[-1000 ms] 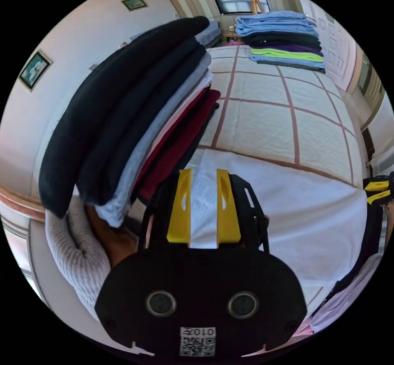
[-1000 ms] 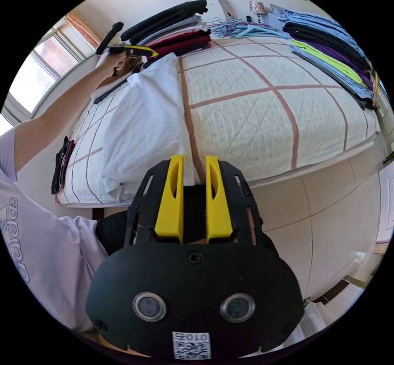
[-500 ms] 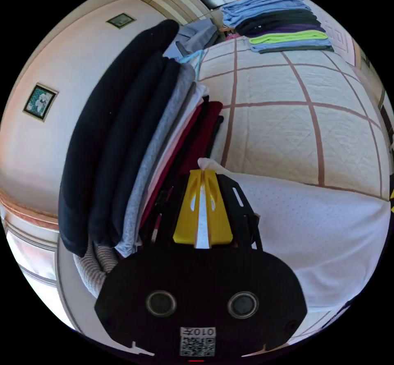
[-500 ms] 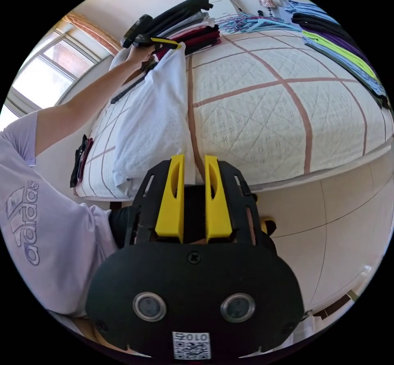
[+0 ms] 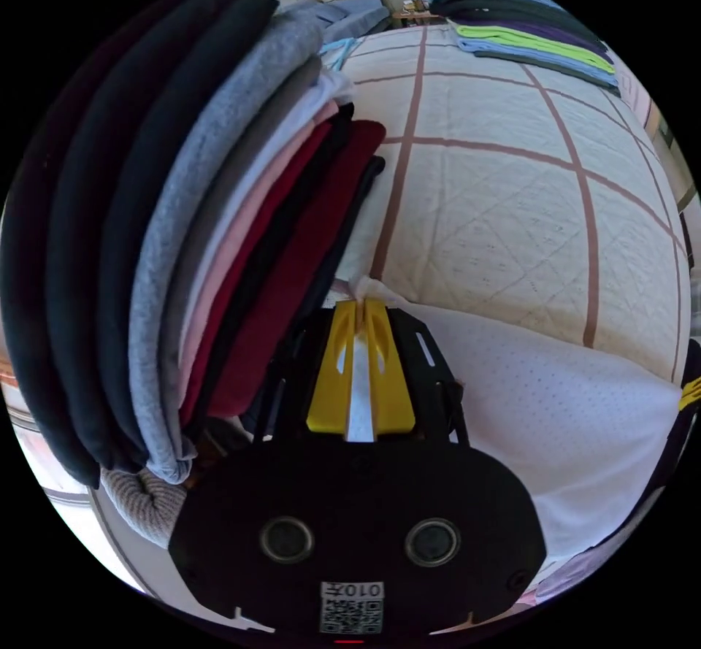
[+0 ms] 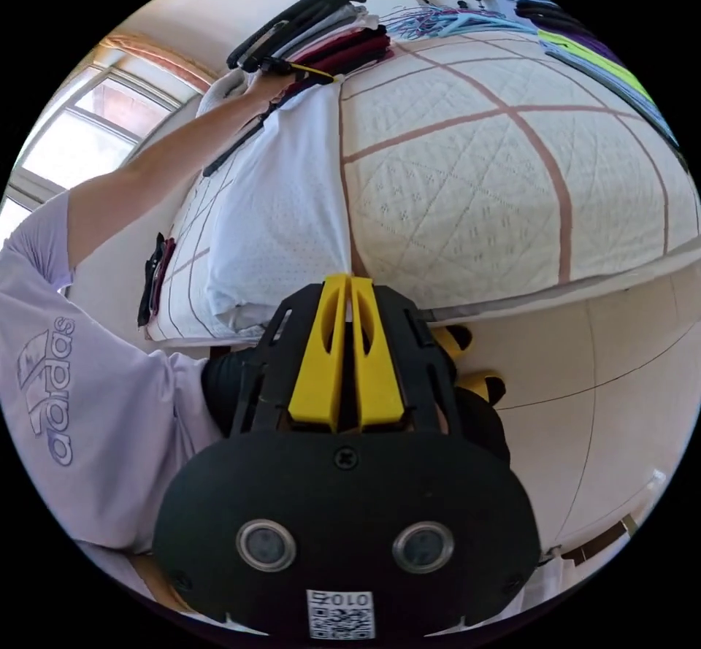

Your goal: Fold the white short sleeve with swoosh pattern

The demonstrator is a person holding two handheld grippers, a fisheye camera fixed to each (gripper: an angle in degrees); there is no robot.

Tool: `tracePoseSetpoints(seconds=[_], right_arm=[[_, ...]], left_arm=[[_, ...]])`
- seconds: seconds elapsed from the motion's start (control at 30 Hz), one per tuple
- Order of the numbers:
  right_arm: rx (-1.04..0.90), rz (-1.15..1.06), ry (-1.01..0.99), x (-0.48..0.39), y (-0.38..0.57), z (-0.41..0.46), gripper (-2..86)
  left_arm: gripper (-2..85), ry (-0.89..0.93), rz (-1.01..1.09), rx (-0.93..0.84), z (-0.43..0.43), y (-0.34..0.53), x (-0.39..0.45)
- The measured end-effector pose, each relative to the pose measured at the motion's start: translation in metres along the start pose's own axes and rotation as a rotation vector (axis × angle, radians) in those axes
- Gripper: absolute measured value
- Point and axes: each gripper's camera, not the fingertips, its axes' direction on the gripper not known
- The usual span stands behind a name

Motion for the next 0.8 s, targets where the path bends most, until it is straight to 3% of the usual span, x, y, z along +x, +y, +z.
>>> tracePoseSetpoints(seconds=[0.17, 0.33, 0.4, 0.47, 0.53, 0.8], right_arm=[[0.004, 0.025, 0.121, -0.008, 0.003, -0.011, 2.6], [0.133, 0.140, 0.181, -0.005, 0.032, -0.037, 2.8], [0.154, 0.144, 0.184, -0.013, 0.045, -0.041, 3.2], [0.152, 0.134, 0.172, -0.021, 0.052, -0.040, 3.3], [0.155, 0.115, 0.169, -0.031, 0.057, -0.037, 3.4], [0.167, 0.048, 0.204, -0.069, 0.074, -0.036, 3.6]], left_arm=[[5.0, -0.150, 0.014, 0.153, -0.096, 0.023, -0.011], [4.6, -0.270, -0.002, 0.256, -0.181, 0.092, -0.016], [4.9, -0.189, -0.044, 0.243, -0.187, 0.124, -0.023], [5.7, 0.066, -0.034, 0.203, -0.177, 0.159, -0.024], [6.4, 0.146, -0.019, 0.166, -0.166, 0.182, -0.014], [7.3, 0.188, -0.021, 0.161, -0.177, 0.239, 0.016]])
